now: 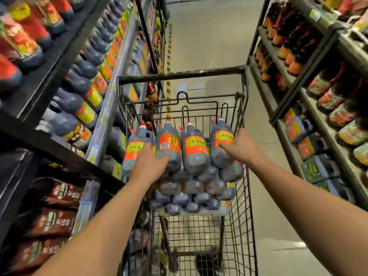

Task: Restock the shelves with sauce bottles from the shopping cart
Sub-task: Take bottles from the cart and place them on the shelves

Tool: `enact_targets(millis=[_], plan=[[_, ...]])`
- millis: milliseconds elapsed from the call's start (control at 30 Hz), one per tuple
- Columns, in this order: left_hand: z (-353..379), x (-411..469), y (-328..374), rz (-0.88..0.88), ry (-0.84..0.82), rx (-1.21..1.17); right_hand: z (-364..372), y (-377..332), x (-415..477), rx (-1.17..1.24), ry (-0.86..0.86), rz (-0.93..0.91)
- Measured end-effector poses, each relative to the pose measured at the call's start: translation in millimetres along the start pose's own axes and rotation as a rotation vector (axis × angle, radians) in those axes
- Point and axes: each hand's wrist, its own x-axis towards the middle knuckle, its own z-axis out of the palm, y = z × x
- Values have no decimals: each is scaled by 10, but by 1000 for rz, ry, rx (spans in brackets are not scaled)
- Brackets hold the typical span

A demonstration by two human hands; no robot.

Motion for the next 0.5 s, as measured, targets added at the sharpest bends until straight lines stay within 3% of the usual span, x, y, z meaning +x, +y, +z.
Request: enact_targets(millis=[133,333,500], plan=[[214,374,134,-16,-30,-58,106,54,294,65,-75,52],[445,792,210,-164,-127,159,252,83,578,80,-133,88],[536,958,279,-272,-126,157,370,100,770,170,-166,199]])
